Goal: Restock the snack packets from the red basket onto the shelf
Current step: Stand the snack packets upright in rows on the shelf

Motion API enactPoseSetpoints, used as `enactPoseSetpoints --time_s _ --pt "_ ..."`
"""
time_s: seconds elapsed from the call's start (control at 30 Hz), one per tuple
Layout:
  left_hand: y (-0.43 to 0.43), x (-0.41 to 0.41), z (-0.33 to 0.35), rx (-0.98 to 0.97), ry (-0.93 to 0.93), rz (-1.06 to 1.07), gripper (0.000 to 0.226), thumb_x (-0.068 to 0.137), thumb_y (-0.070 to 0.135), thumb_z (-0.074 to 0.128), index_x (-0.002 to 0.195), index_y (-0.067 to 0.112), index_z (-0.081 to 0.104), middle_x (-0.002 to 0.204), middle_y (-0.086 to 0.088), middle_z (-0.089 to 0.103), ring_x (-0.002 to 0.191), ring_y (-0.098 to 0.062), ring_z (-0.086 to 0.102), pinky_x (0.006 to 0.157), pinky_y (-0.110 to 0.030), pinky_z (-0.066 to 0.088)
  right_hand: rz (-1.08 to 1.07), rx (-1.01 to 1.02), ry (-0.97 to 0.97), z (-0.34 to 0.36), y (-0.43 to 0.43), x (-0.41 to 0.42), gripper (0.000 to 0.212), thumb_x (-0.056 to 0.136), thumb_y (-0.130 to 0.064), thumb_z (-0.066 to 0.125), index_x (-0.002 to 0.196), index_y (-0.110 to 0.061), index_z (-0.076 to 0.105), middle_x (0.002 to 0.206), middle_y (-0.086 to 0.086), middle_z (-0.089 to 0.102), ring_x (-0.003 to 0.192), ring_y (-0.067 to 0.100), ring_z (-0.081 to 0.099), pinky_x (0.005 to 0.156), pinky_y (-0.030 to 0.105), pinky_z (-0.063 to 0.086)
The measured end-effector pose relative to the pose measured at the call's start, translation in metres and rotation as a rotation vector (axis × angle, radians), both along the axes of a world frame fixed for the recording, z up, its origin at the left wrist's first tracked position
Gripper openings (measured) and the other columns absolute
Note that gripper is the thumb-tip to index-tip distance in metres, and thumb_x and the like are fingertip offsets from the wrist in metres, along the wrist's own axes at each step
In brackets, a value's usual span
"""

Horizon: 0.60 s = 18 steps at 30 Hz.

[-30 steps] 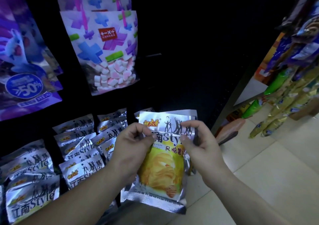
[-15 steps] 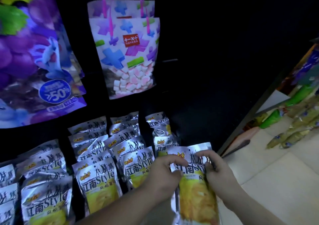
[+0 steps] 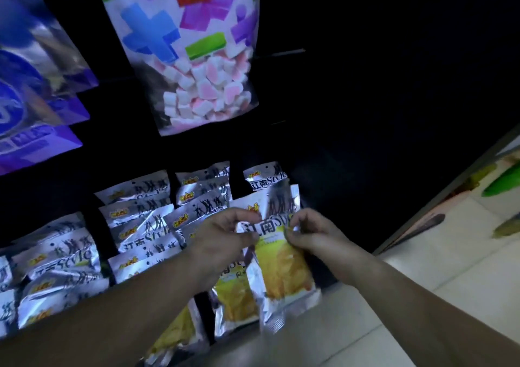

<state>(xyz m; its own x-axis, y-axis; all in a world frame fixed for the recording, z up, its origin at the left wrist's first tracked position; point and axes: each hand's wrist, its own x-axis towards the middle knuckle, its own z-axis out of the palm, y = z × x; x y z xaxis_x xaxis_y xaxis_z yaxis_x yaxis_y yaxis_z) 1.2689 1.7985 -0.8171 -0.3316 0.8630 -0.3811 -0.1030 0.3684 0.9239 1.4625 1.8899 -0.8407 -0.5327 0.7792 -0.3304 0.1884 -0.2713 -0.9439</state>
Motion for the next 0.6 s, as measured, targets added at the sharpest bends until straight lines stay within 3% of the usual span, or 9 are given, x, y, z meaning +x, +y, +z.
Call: enactPoseSetpoints --time_s 0.1,0.17,0.23,0.33,0.5,0.6 --pt "0.028 0.013 -0.018 -0.002 -0.072 -0.048 0.024 0.086 -0.005 0.077 0.094 0.018 0.077 0.109 0.006 0.072 0.068 -0.013 0.066 0.057 -0.028 0.054 -0.085 -0.111 0.129 -0.004 0.011 0.018 0.038 0.072 -0.018 0.086 0.097 -0.012 0.058 0.086 0.005 0.066 0.074 0.019 0.065 0.062 0.031 0.052" --pt "0.042 0.025 -0.031 -0.022 -0.121 -0.069 0.024 0.085 -0.006 0.076 0.093 0.017 0.076 0.091 0.006 0.07 0.064 -0.014 0.063 0.057 -0.029 0.053 -0.087 -0.066 0.03 -0.015 0.013 0.027 0.041 0.074 -0.014 0.089 0.1 -0.019 0.059 0.092 0.003 0.07 0.077 0.021 0.07 0.063 0.035 0.057" --pt "0.053 0.032 -0.043 -0.052 -0.169 -0.113 0.023 0.086 -0.004 0.075 0.093 0.018 0.075 0.08 0.005 0.066 0.065 -0.016 0.061 0.064 -0.035 0.052 -0.126 0.031 -0.065 -0.028 0.018 0.032 0.042 0.074 -0.013 0.09 0.101 -0.028 0.062 0.111 0.004 0.064 0.093 0.025 0.07 0.069 0.04 0.061" --pt "0.061 0.026 -0.052 -0.063 -0.228 -0.196 0.026 0.086 -0.004 0.074 0.092 0.021 0.074 0.084 -0.006 0.058 0.072 -0.018 0.061 0.066 -0.034 0.051 -0.127 0.082 -0.066 -0.034 0.031 0.036 0.052 0.062 -0.029 0.094 0.103 -0.029 0.063 0.123 0.011 0.058 0.107 0.033 0.064 0.08 0.046 0.061" --pt "0.066 0.009 -0.052 -0.033 -0.275 -0.284 0.028 0.089 -0.006 0.07 0.092 0.022 0.073 0.087 -0.009 0.061 0.073 -0.016 0.062 0.058 -0.026 0.048 -0.021 -0.045 0.135 -0.025 0.036 0.032 0.045 0.066 -0.015 0.089 0.094 -0.017 0.055 0.094 0.006 0.072 0.08 0.022 0.07 0.066 0.036 0.055" --pt "0.065 0.005 -0.057 -0.026 -0.202 -0.292 0.025 0.087 -0.004 0.074 0.097 0.019 0.075 0.096 -0.003 0.072 0.082 -0.019 0.067 0.073 -0.034 0.055 -0.06 -0.004 0.095 -0.025 0.032 0.029 0.042 0.072 -0.009 0.09 0.095 -0.017 0.056 0.089 0.005 0.073 0.076 0.021 0.07 0.064 0.035 0.056"
